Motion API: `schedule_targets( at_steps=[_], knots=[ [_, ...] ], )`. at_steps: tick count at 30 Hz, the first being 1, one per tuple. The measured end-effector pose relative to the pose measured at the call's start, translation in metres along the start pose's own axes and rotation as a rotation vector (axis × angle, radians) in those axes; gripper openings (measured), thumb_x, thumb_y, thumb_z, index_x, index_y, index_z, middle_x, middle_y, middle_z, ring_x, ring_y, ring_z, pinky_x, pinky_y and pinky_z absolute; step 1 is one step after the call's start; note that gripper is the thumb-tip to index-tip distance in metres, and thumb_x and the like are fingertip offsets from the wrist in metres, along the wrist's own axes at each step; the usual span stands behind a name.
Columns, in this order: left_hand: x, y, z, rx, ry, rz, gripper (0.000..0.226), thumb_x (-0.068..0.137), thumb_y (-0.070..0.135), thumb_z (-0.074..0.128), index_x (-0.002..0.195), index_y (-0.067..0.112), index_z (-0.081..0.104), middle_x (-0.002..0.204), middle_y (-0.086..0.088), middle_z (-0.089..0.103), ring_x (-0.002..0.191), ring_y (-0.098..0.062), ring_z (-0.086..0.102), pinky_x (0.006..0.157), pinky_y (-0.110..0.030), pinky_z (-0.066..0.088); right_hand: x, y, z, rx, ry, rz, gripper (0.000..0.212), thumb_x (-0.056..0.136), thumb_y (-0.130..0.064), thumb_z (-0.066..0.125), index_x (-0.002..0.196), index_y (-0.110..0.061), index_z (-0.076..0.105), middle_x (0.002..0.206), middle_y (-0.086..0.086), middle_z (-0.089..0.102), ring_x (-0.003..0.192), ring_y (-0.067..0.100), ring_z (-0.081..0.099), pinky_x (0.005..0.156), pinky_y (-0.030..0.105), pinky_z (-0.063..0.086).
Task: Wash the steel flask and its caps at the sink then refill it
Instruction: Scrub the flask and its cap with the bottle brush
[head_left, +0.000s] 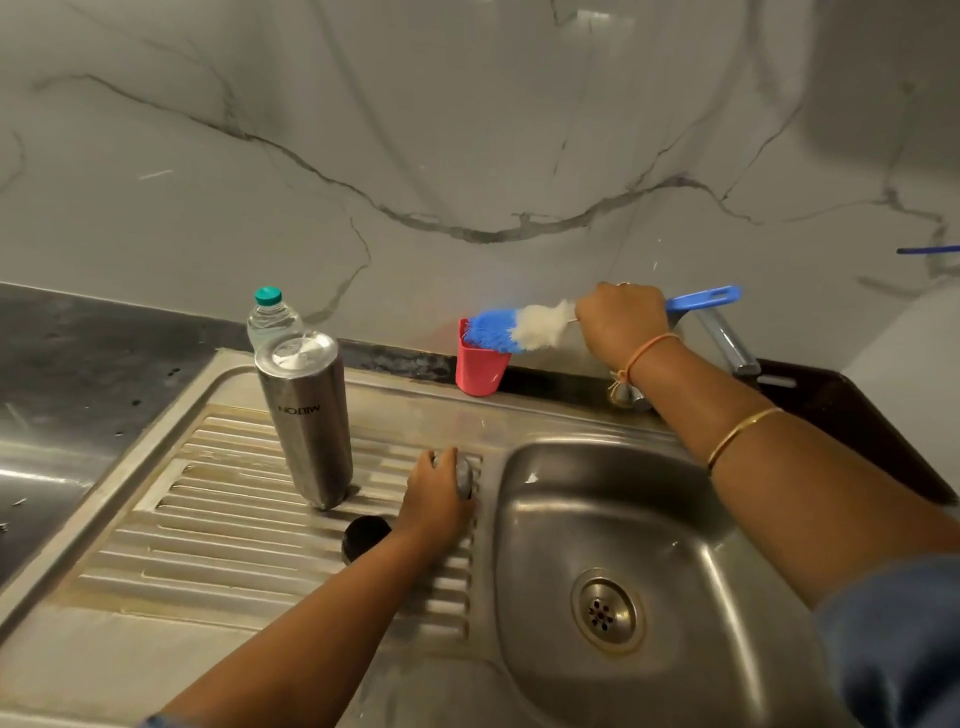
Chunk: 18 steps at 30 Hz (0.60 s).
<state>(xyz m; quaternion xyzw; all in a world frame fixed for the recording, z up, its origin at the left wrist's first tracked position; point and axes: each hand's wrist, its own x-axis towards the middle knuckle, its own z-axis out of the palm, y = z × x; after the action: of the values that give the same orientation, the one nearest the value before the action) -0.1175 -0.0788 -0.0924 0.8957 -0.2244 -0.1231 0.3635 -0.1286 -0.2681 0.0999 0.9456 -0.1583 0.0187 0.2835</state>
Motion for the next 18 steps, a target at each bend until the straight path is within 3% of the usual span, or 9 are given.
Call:
schedule_targets(
  at_steps=[3,7,11,15,18],
  knots=[
    [0.003,0.000,0.005,-0.014,0.047,-0.016,0.046,0.091,0.013,0.056,0.135,0.006,0.044,0.134,-0.014,0.042,0.115,-0.028,0.049,0.090,-0.027,0.039,0.002,-0.001,0.003,0.027,-0.010,0.005,0.020,0.093,-0.013,0.052,0.112,-0.008,0.059,0.103,0.011,0.059,0.092,0.027,0.058,0.076,0.036,0.042],
    [0.004,0.001,0.009,-0.015,0.126,-0.029,0.037,0.091,0.012,0.052,0.128,0.006,0.050,0.125,-0.016,0.048,0.107,-0.031,0.052,0.083,-0.028,0.038,0.000,0.009,0.001,0.057,0.027,0.071,0.019,0.092,-0.014,0.054,0.109,-0.009,0.060,0.091,0.010,0.054,0.077,0.025,0.050,0.068,0.034,0.034],
    [0.002,0.004,0.013,-0.083,0.168,-0.078,0.028,0.094,0.014,0.051,0.122,0.011,0.051,0.123,-0.012,0.047,0.091,-0.016,0.044,0.077,-0.024,0.034,-0.004,0.019,0.000,0.126,0.056,0.139,0.011,0.091,-0.014,0.054,0.098,-0.010,0.061,0.078,0.007,0.051,0.068,0.022,0.047,0.066,0.034,0.036],
    [-0.001,0.007,0.011,-0.059,0.159,-0.067,0.059,0.087,0.017,0.065,0.139,0.009,0.037,0.132,-0.014,0.041,0.114,-0.030,0.049,0.093,-0.034,0.041,-0.016,0.022,0.006,0.200,0.045,0.165,0.010,0.090,-0.012,0.051,0.093,-0.012,0.061,0.071,0.004,0.049,0.067,0.022,0.047,0.064,0.035,0.035],
    [-0.003,0.012,0.005,-0.183,0.180,-0.131,0.059,0.085,0.020,0.070,0.134,0.008,0.040,0.128,-0.010,0.043,0.110,-0.026,0.051,0.088,-0.032,0.041,-0.030,0.025,0.017,0.308,0.076,0.164,0.013,0.090,-0.011,0.051,0.093,-0.011,0.064,0.069,0.004,0.052,0.065,0.022,0.051,0.061,0.032,0.038]
  ],
)
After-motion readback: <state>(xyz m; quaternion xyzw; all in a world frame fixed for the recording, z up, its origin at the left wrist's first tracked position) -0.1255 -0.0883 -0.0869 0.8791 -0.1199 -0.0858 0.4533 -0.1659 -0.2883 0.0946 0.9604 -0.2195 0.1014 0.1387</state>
